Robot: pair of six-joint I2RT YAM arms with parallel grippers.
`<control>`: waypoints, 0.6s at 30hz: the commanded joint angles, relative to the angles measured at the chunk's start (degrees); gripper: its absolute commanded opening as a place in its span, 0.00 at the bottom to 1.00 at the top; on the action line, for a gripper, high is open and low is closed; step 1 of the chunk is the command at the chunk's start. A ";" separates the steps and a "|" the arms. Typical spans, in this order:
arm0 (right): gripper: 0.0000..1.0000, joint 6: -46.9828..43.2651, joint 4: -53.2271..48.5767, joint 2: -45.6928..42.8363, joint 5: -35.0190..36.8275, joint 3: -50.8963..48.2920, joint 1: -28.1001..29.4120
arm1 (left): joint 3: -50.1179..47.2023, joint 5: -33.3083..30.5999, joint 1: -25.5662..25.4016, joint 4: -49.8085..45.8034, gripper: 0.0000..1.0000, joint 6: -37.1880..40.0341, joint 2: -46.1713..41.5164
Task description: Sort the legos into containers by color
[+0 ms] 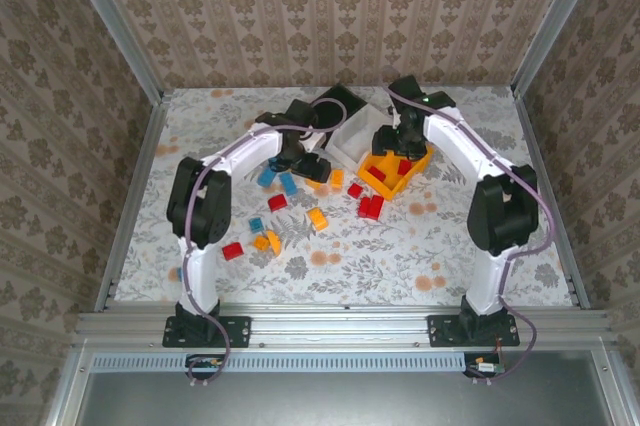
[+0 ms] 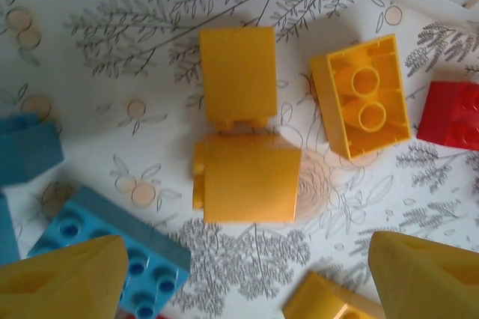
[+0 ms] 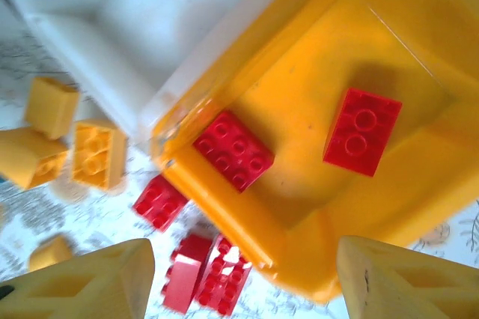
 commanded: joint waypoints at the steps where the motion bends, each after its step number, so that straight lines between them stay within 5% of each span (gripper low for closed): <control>1: 0.66 2.57 -2.56 -4.99 -3.38 -2.63 -0.30 | 3.72 -0.54 -0.63 -2.66 0.81 3.04 3.22; 12: 0.66 3.54 -3.53 -6.95 -5.04 -3.36 -0.28 | 7.43 -2.45 -0.90 -5.01 0.77 4.60 9.72; 18: 0.67 4.26 -2.96 -6.58 -5.26 -3.56 -0.30 | 7.34 -1.08 -0.96 -4.44 0.56 3.99 10.82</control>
